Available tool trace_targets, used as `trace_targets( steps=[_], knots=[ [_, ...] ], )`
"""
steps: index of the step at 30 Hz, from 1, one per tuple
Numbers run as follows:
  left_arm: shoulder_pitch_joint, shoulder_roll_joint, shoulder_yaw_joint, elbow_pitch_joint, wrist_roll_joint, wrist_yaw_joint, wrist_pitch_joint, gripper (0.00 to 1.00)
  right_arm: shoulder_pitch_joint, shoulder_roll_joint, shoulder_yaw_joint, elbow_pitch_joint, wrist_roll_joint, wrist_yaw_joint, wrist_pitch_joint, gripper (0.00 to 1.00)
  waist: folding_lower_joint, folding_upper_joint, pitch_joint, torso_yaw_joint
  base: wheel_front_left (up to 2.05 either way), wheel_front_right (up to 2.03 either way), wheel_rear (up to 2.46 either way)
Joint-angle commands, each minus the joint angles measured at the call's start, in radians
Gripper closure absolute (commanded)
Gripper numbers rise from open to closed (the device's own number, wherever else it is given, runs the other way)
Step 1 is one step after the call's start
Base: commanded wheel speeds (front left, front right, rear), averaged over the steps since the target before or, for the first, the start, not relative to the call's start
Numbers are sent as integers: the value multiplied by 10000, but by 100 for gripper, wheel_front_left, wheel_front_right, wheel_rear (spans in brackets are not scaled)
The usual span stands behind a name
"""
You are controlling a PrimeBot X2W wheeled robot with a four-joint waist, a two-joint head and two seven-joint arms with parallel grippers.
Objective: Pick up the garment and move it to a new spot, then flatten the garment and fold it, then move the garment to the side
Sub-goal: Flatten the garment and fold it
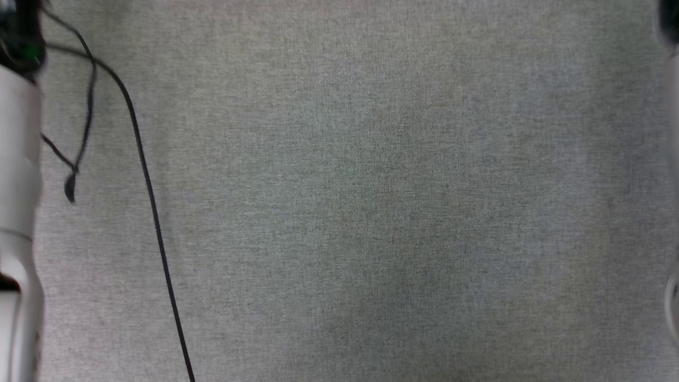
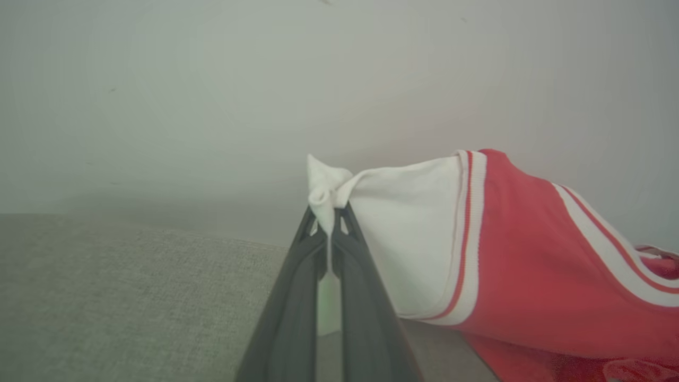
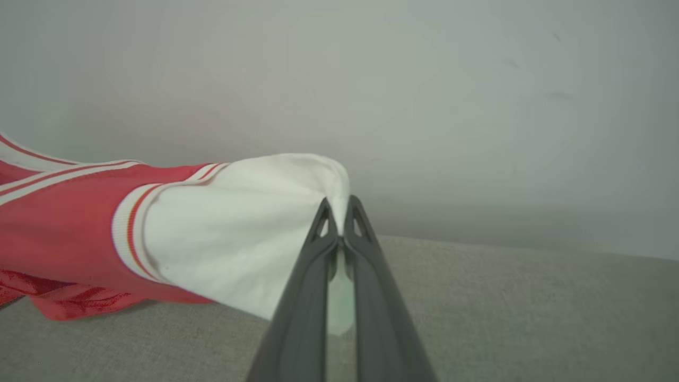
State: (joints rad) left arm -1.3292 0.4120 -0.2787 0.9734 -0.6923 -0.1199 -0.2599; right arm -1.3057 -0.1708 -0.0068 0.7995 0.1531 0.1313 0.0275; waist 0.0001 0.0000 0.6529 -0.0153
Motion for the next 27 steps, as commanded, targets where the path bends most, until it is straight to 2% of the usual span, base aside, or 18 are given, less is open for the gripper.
trace_targets(
  steps=[1,7,13,20,27],
  knots=[
    [517,-23,204,-277,-17,-32,-67,100,574,-38,35,128,248,-10,-113,100,-1,0,-236,35,0,0,0],
    [3089,-291,1128,-1730,363,-17,-72,100,2422,-403,119,-55,968,-12,-583,100,-1,0,-839,148,0,0,0],
    [5687,-675,1986,-3224,909,119,-73,100,4240,-690,127,-857,1480,-13,-567,100,-1,0,-1572,185,0,0,0],
    [8422,-1214,2638,-4541,1491,374,-74,100,6975,-763,-410,-2444,1753,-15,-179,100,-1,0,-2792,297,0,0,0],
    [10742,-1592,2690,-5456,1777,633,-73,100,10044,-287,-1615,-4513,1564,-17,567,100,-1,0,-4043,521,0,0,0]
  ],
)
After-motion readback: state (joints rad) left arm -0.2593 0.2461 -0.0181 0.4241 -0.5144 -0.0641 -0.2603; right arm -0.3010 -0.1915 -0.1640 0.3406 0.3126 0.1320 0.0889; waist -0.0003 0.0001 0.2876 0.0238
